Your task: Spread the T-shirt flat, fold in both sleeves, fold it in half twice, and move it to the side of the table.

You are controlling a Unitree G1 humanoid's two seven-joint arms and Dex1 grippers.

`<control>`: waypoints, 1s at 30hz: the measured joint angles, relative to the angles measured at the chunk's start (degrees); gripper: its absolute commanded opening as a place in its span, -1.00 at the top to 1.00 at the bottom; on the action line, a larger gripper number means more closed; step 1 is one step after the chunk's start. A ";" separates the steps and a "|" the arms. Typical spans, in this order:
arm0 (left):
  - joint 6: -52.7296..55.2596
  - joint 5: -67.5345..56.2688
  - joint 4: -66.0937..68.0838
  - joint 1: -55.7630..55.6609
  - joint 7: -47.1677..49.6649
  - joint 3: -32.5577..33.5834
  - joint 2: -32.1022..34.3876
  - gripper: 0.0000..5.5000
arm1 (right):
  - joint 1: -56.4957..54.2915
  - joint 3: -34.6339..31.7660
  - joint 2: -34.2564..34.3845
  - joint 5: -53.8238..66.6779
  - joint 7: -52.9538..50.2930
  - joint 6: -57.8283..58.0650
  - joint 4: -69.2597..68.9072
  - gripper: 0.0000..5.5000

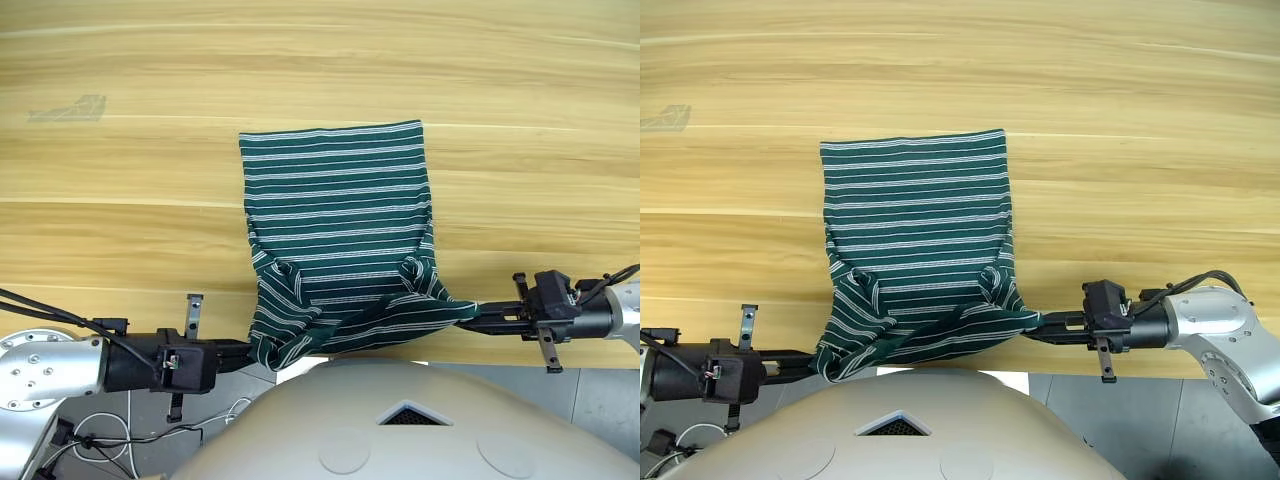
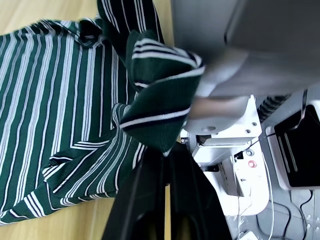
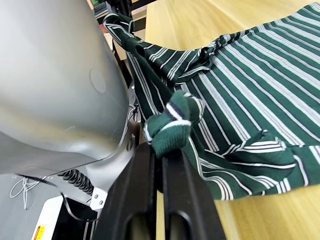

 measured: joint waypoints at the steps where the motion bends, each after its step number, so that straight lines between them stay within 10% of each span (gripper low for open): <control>1: 1.02 -2.05 -0.37 -0.09 -0.45 1.08 -0.38 0.99 | 0.50 -0.92 0.67 -0.12 0.30 0.40 -0.23 1.00; 8: 5.52 -4.74 9.50 -15.17 0.58 1.59 -0.82 0.99 | -4.28 -3.17 7.25 -4.02 0.24 1.76 0.93 1.00; 16: 6.11 5.41 27.58 -47.22 15.13 -15.81 -10.83 0.99 | -28.85 -2.93 20.32 -10.82 -2.66 2.40 13.68 1.00; 30: -1.38 15.48 63.67 -70.90 27.73 -24.71 -27.52 0.99 | -56.05 4.94 40.24 -37.21 -9.60 -13.04 57.64 1.00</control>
